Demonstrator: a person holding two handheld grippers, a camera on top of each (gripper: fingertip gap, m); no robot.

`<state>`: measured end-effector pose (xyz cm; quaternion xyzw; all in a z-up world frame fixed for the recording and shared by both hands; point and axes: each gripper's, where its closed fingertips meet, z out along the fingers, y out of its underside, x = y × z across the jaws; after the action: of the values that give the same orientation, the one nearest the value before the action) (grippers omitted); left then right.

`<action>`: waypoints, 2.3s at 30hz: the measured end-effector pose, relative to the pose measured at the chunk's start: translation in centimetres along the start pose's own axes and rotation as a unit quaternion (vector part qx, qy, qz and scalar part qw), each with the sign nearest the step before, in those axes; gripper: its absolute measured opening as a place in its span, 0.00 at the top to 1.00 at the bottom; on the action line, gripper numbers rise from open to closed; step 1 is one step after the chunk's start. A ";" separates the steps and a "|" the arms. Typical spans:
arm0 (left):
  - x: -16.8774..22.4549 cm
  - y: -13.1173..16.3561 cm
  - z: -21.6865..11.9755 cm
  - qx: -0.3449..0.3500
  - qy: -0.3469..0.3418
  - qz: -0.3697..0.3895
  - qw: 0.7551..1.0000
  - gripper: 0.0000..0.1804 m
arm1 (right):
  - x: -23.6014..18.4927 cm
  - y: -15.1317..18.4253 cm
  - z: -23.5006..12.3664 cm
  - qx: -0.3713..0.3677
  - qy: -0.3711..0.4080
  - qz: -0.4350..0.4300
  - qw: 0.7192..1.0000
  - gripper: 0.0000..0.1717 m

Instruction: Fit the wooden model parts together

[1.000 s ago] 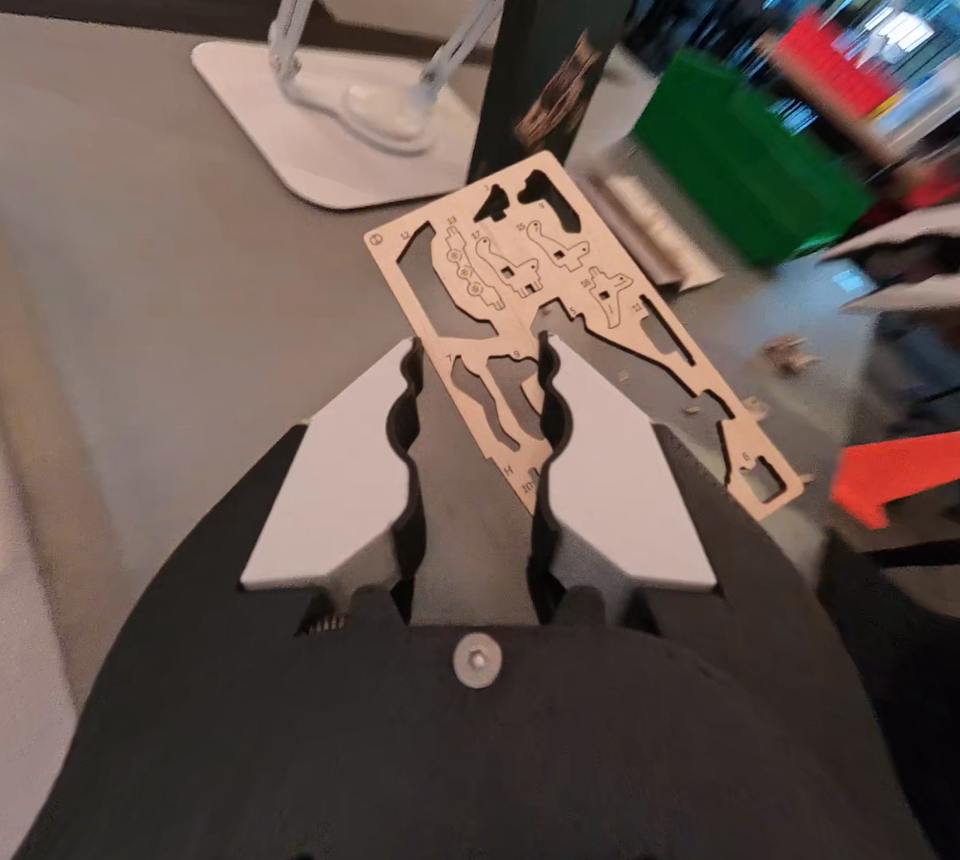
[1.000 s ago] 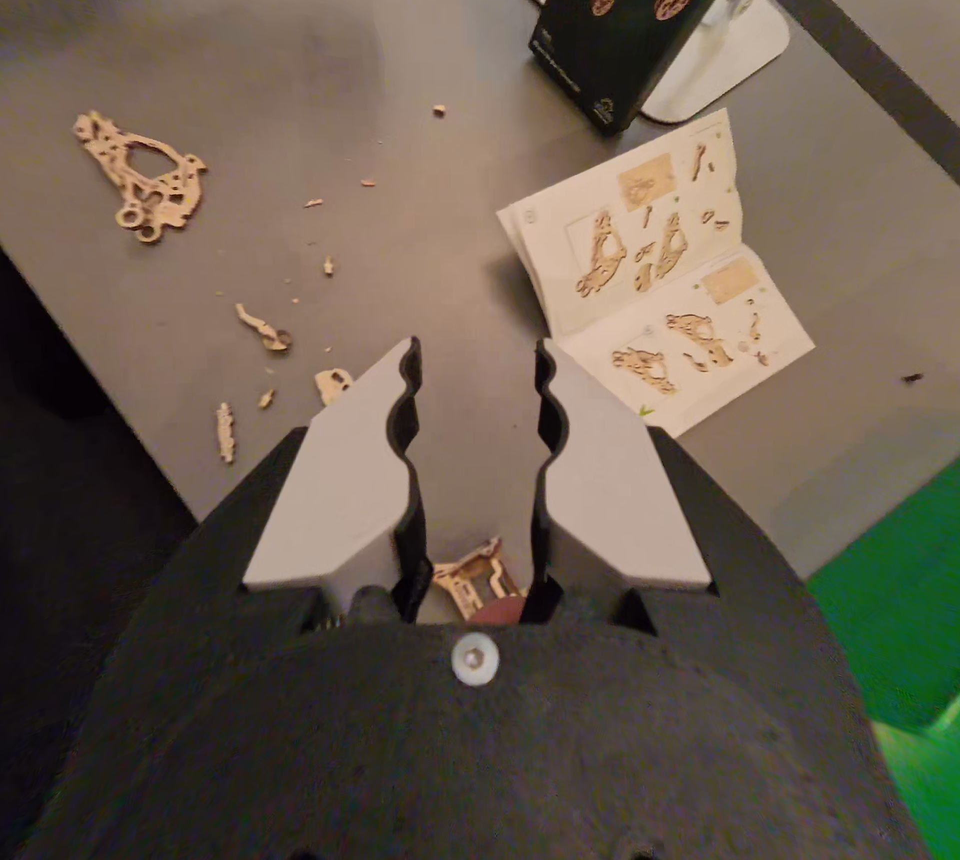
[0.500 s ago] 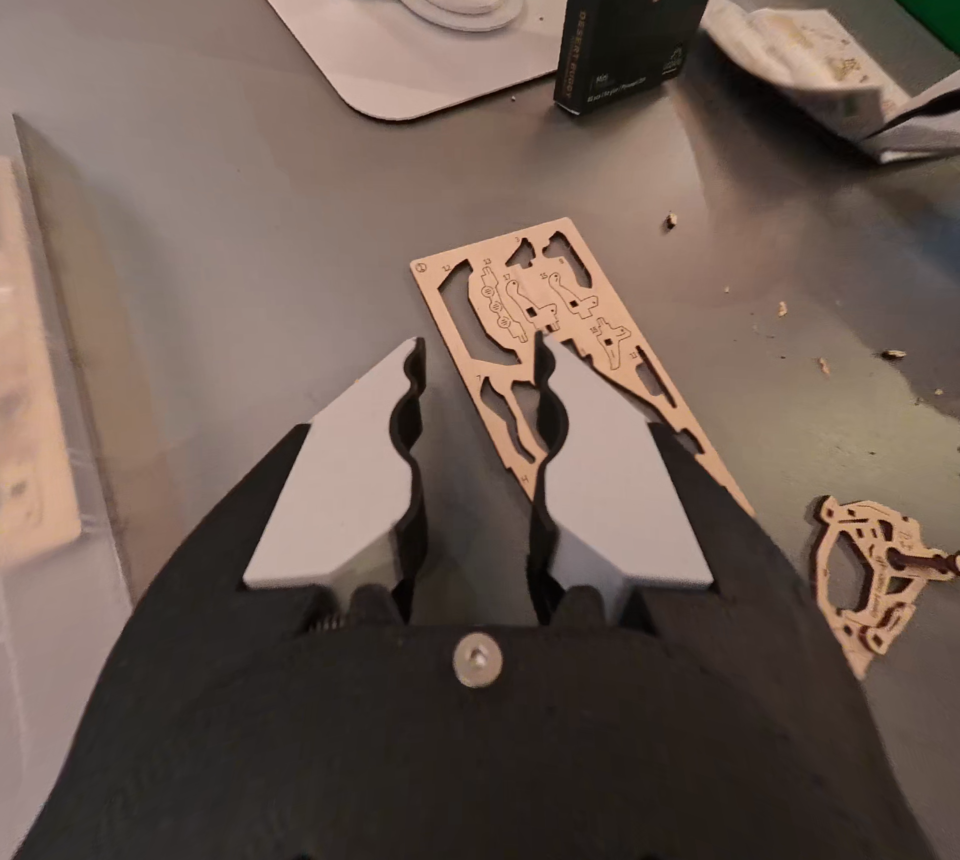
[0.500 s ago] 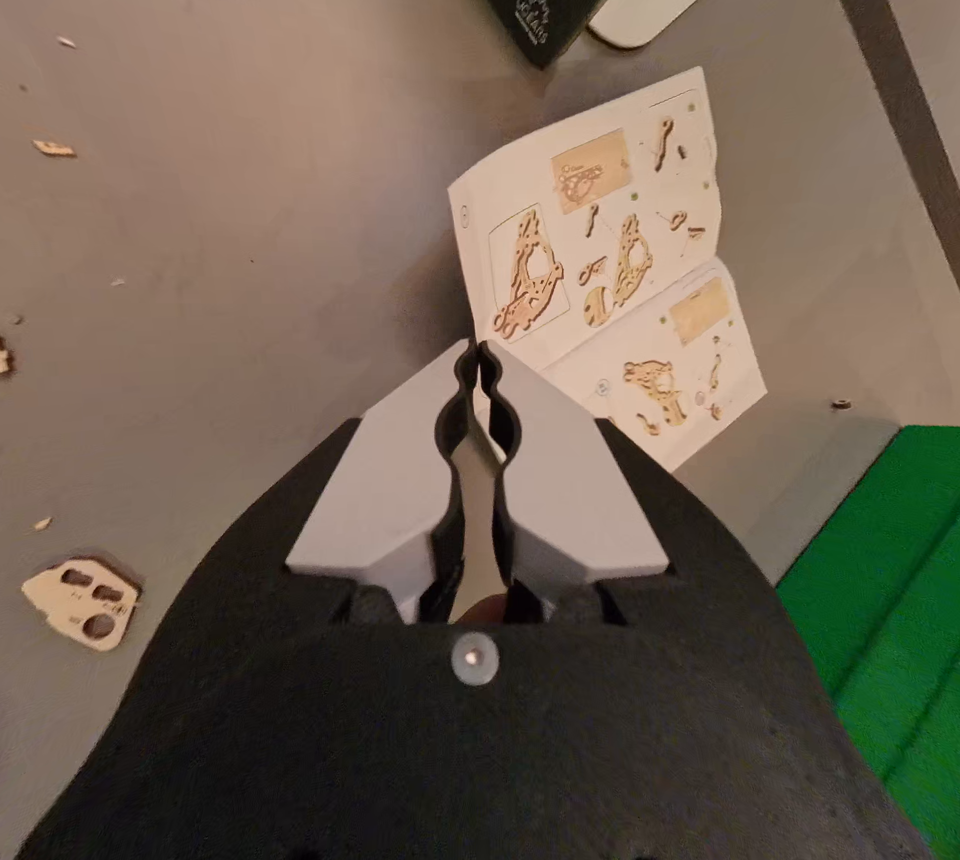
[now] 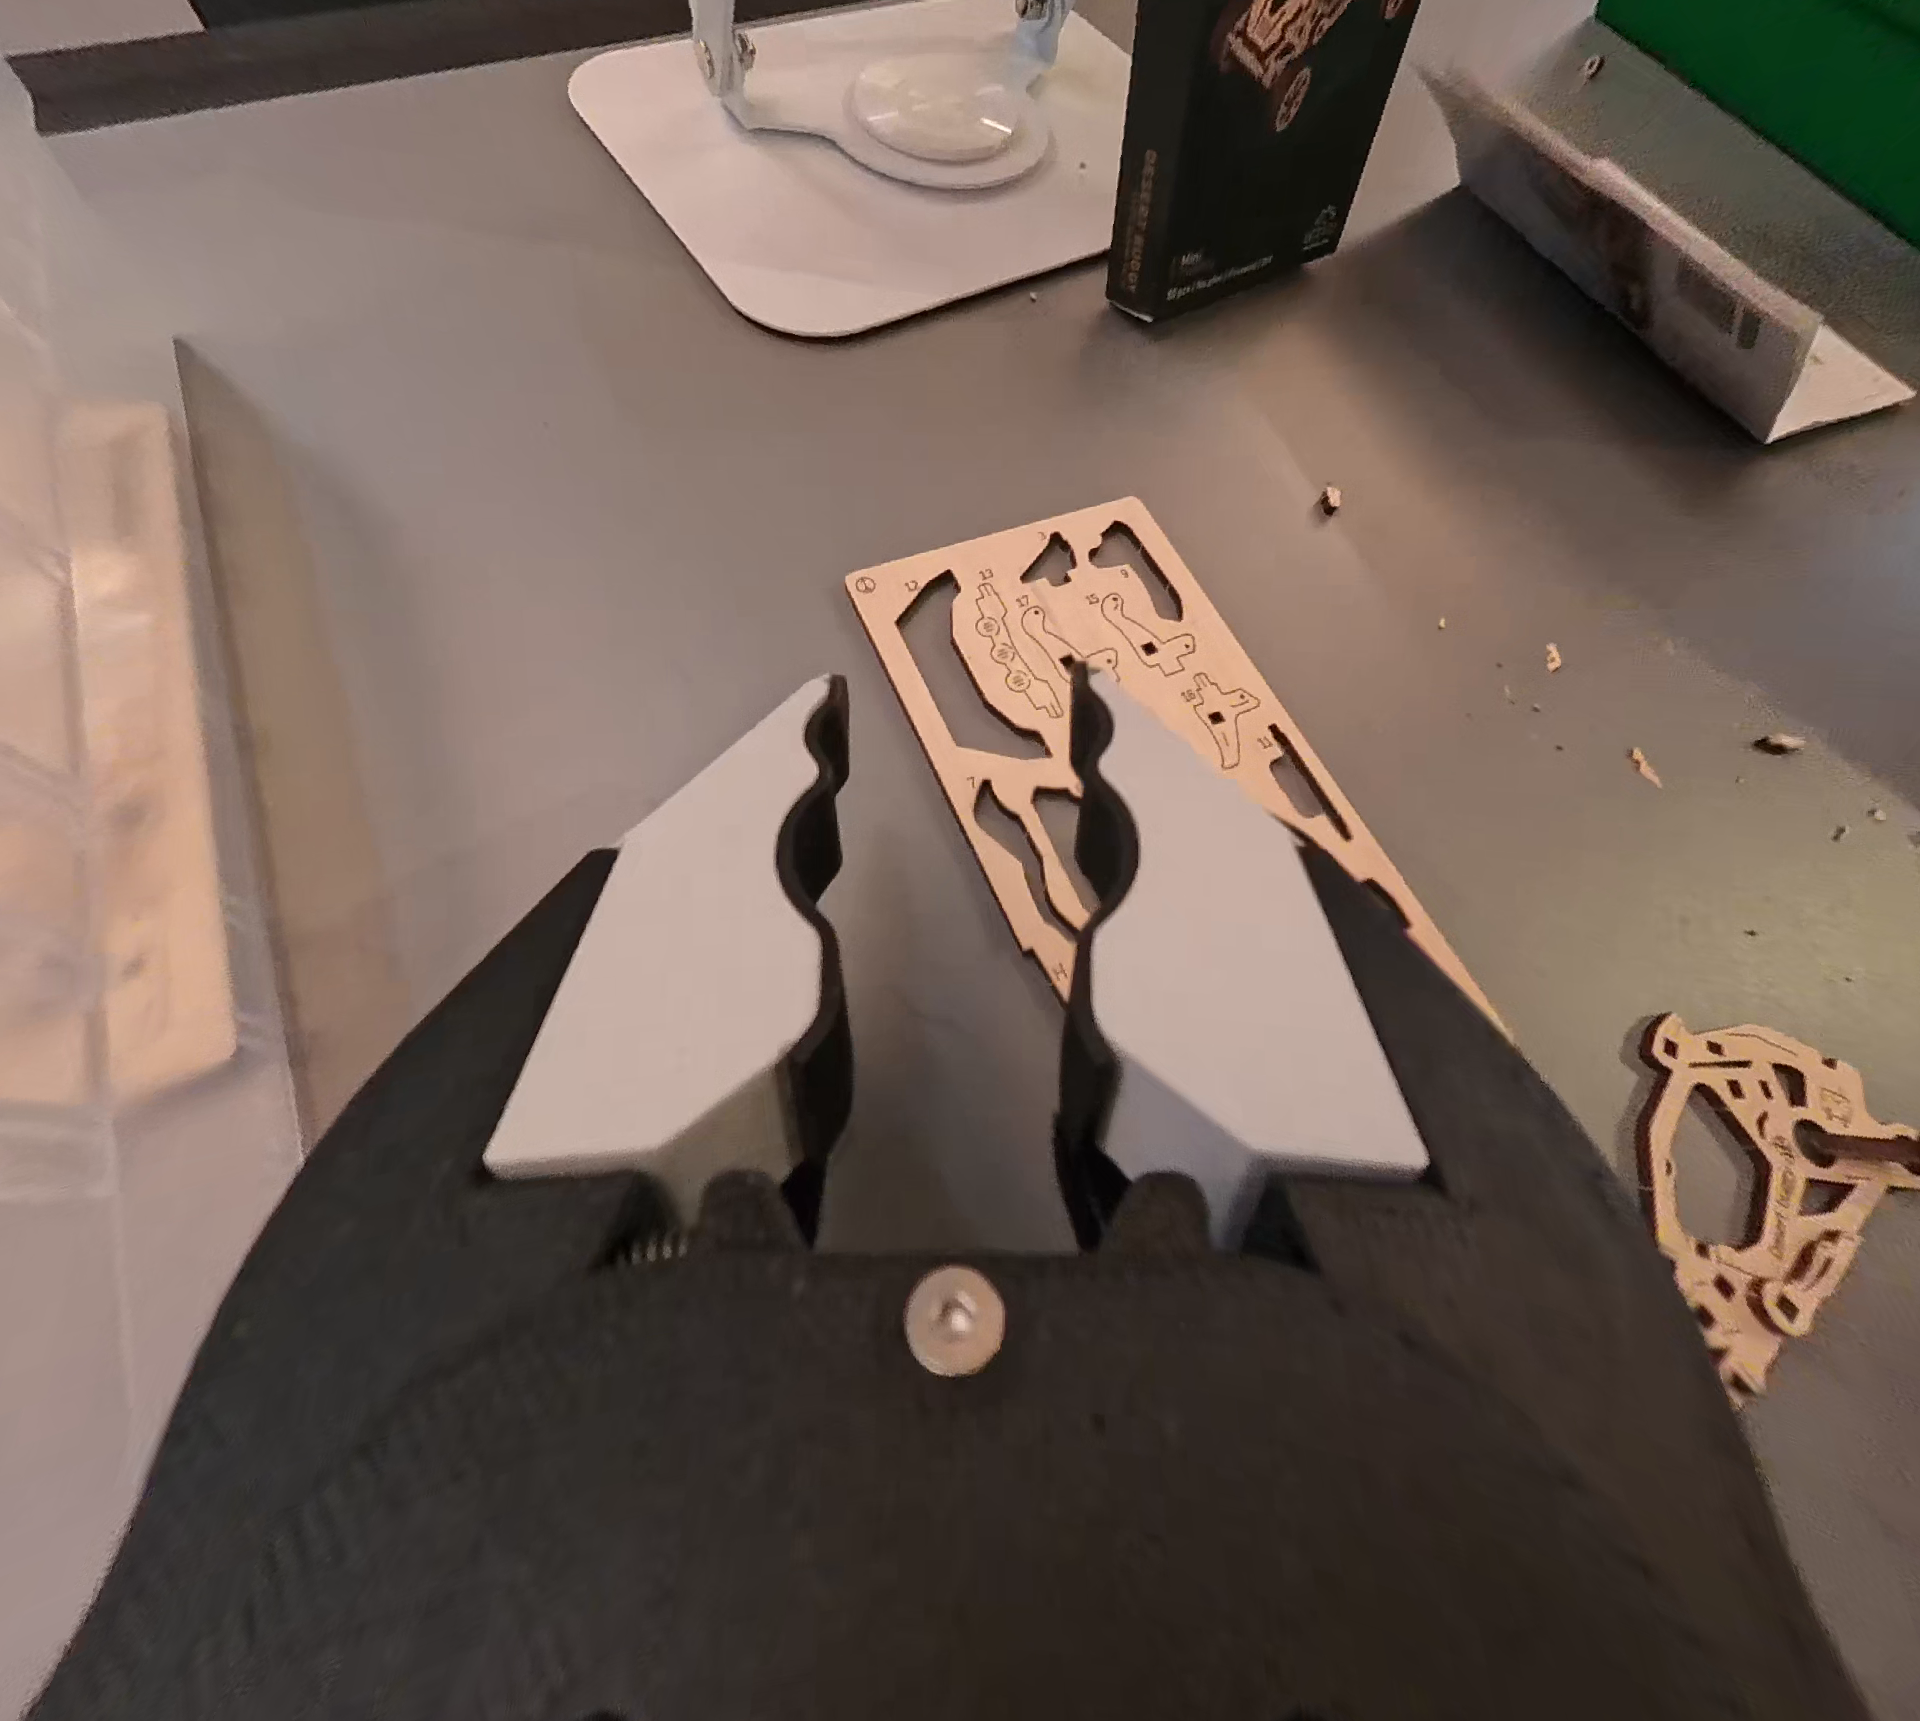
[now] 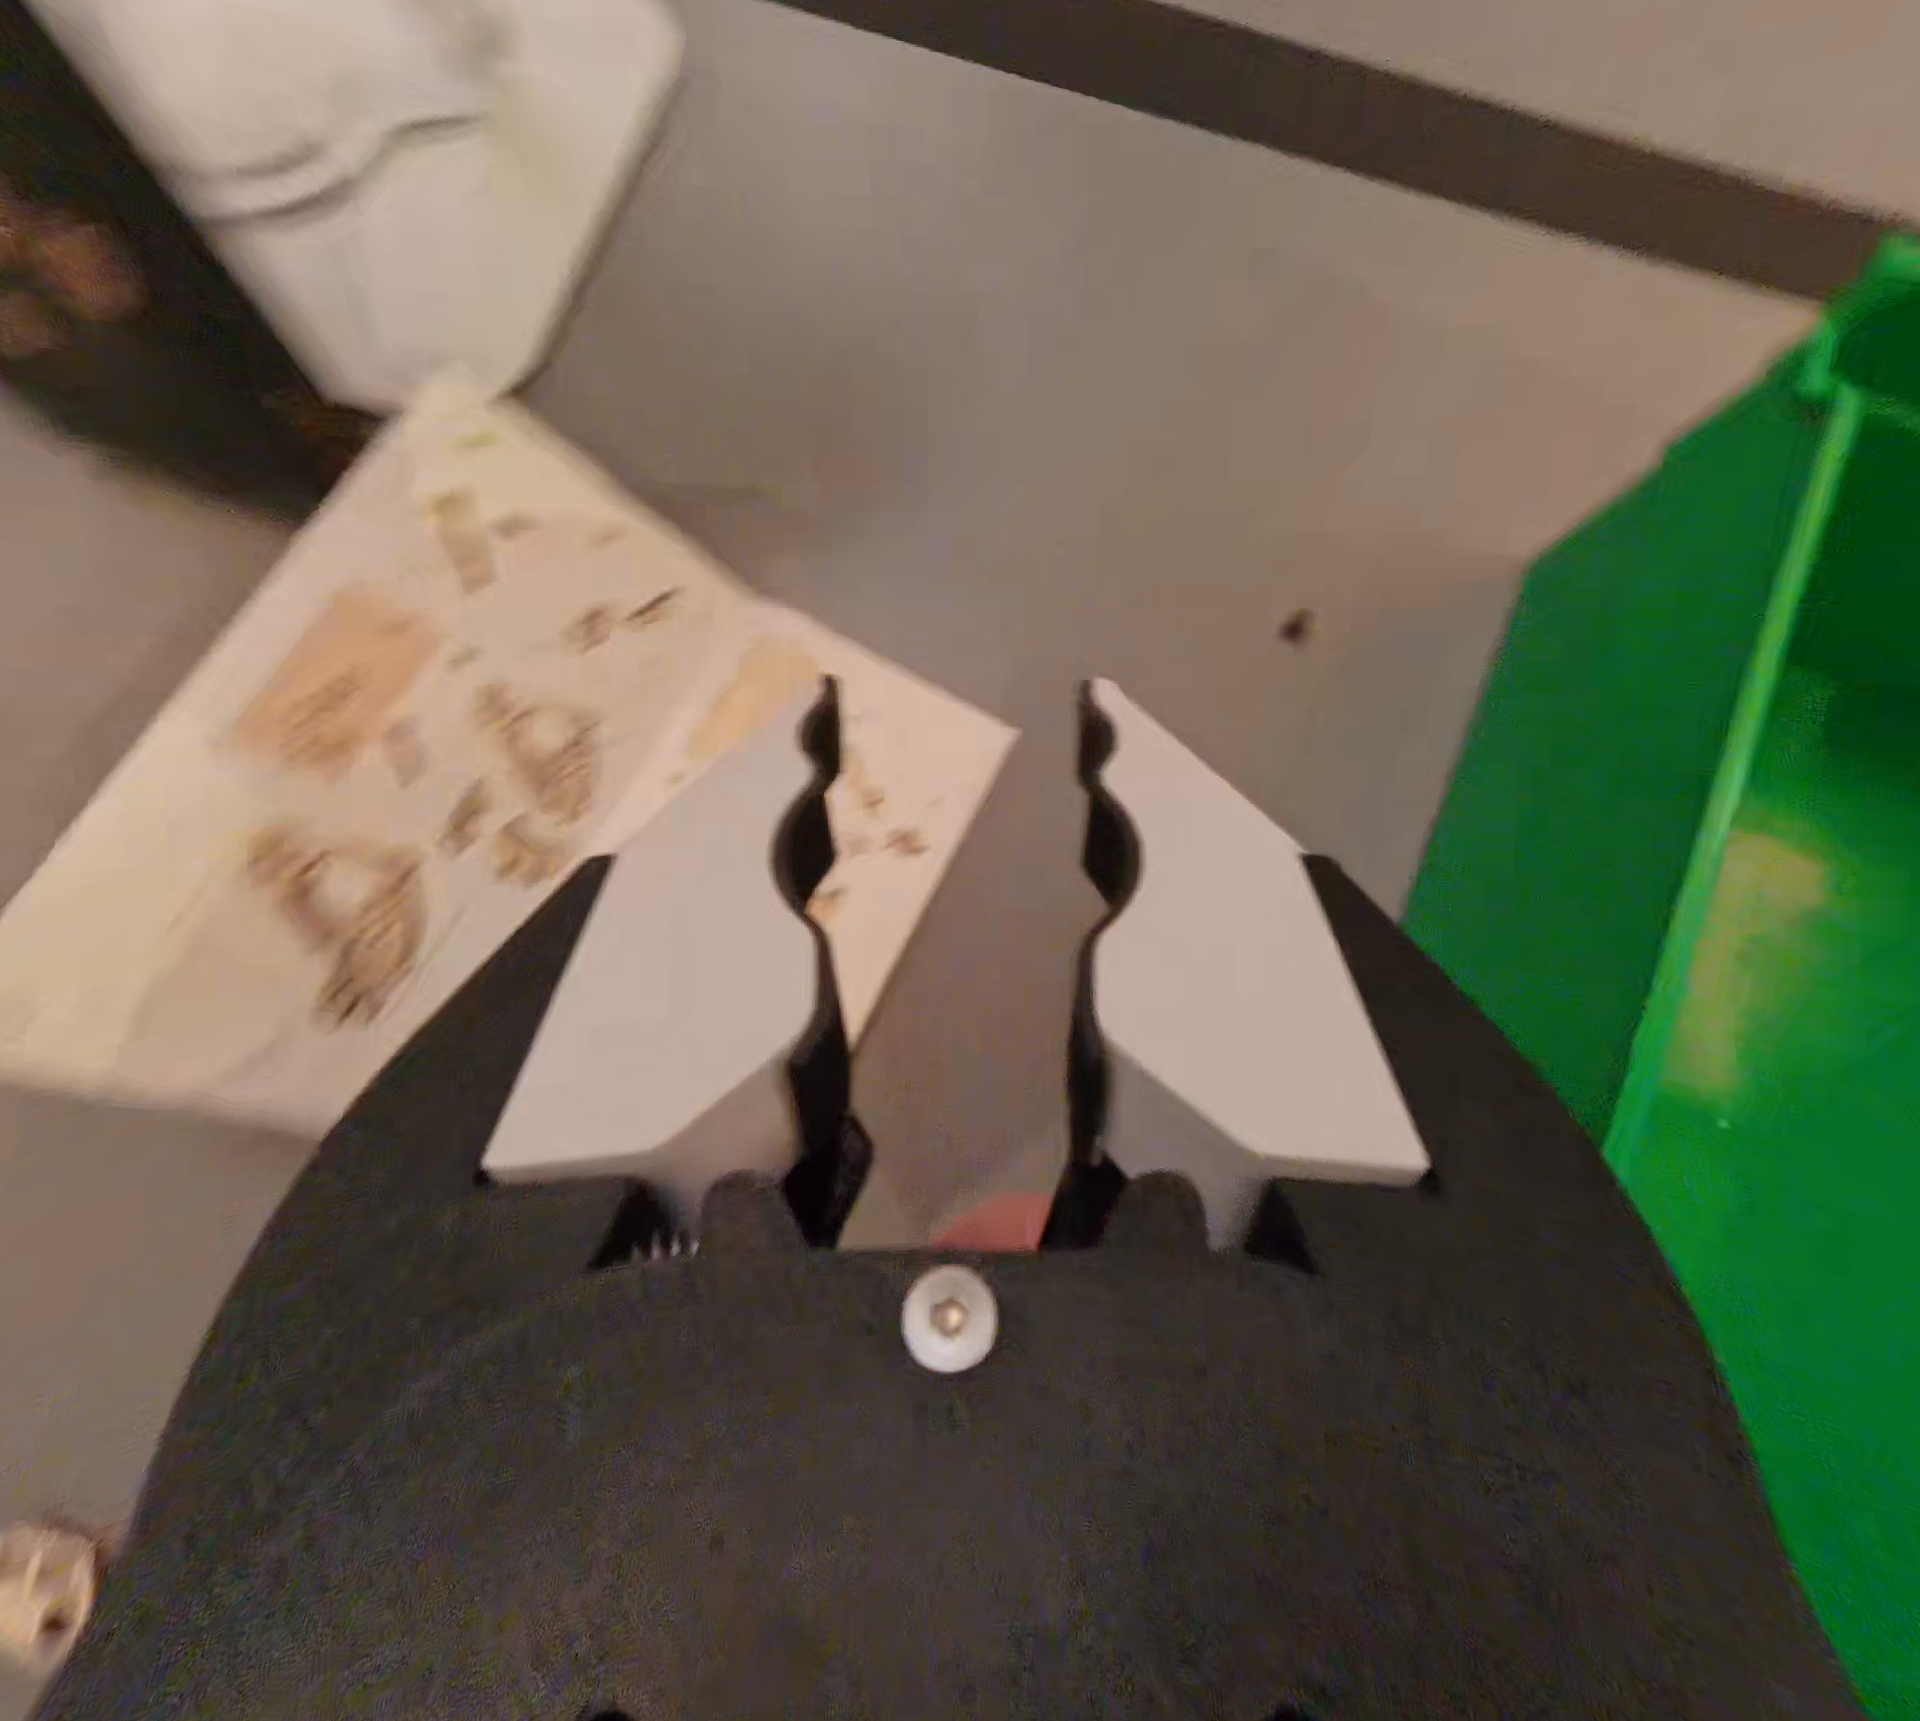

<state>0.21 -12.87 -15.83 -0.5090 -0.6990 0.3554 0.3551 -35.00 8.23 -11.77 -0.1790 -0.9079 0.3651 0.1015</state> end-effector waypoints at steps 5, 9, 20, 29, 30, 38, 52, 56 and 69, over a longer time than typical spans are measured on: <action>-0.1 -0.8 0.1 0.027 0.005 -0.001 1.000 0.78 | 7.3 1.1 5.3 -0.008 0.097 0.096 0.991 0.80; 0.1 -1.4 0.1 0.030 0.015 0.006 0.999 0.77 | 9.7 1.9 7.0 -0.019 0.176 0.087 0.980 0.86; -0.7 -2.4 -0.3 0.055 0.032 -0.006 0.998 0.78 | 10.9 2.8 9.0 -0.015 0.168 0.132 0.977 1.00; 0.4 -3.8 -1.9 0.074 0.041 0.006 0.996 0.78 | 0.7 -2.3 0.9 0.113 -0.101 0.157 0.976 1.00; 0.8 -4.0 -2.1 0.075 0.046 0.011 0.996 0.78 | -0.9 -2.8 -1.1 0.131 -0.146 0.162 0.967 1.00; 9.3 -4.8 -3.0 0.047 0.138 0.068 0.987 0.67 | -10.8 2.3 -11.9 0.097 -0.288 0.089 0.949 1.00; 24.5 2.2 -1.6 -0.060 0.239 0.229 0.942 0.75 | -21.6 15.4 -13.1 -0.022 -0.354 0.025 0.935 1.00; 25.8 3.0 -0.9 -0.071 0.233 0.252 0.936 0.78 | -22.8 15.1 -12.3 -0.006 -0.365 0.005 0.931 1.00; 26.4 7.4 2.2 -0.175 0.172 0.264 0.933 0.87 | -22.7 15.6 -11.7 0.013 -0.377 0.016 0.926 1.00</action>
<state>-4.32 14.00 -19.69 -0.7823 -0.5190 0.2156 0.2688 -6.59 16.98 -15.57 -0.0408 -0.8713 0.4190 -0.2521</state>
